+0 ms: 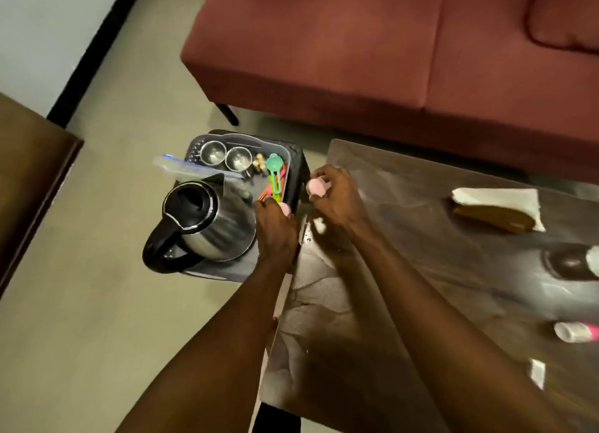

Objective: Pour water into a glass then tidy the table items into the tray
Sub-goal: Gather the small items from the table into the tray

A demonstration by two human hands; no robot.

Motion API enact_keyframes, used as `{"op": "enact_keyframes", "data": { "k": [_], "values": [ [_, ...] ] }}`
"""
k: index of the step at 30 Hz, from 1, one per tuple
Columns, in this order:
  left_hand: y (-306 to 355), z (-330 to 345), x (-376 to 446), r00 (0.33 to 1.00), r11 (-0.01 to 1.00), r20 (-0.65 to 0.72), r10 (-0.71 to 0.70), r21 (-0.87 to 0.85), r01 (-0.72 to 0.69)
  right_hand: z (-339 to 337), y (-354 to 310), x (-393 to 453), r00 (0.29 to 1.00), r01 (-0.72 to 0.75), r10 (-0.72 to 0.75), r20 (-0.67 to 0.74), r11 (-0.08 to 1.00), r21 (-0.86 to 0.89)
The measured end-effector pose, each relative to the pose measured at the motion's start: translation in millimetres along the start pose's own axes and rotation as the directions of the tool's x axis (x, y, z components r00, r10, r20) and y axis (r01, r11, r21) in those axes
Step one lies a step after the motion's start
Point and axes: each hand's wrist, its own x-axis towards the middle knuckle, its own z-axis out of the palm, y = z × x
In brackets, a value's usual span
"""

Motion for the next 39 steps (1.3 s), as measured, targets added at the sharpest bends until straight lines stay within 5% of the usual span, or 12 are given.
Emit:
{"op": "enact_keyframes", "data": {
  "k": [8, 18, 32, 39],
  "values": [
    [-14.8, 15.1, 47.6, 0.978, 0.978, 0.01, -0.209, 0.013, 0.208, 44.3, -29.5, 83.9, 0.929, 0.344, -0.227, 0.293, 0.824, -0.45],
    [-28.4, 29.1, 73.6, 0.961, 0.97, 0.134, -0.24, 0.011, 0.241, 96.0, -10.9, 111.1, 0.782, 0.611, -0.308, 0.542, 0.552, -0.568],
    [-27.6, 24.8, 72.3, 0.942, 0.961, 0.191, -0.276, 0.043, 0.273, 97.6, -11.2, 114.6, 0.759, 0.611, -0.259, 0.597, 0.598, -0.518],
    [-45.5, 22.3, 26.2, 0.981, 0.989, 0.137, -0.138, 0.079, 0.129, 102.7, -9.7, 90.7, 0.809, 0.573, -0.253, 0.53, 0.536, -0.62]
  ]
}}
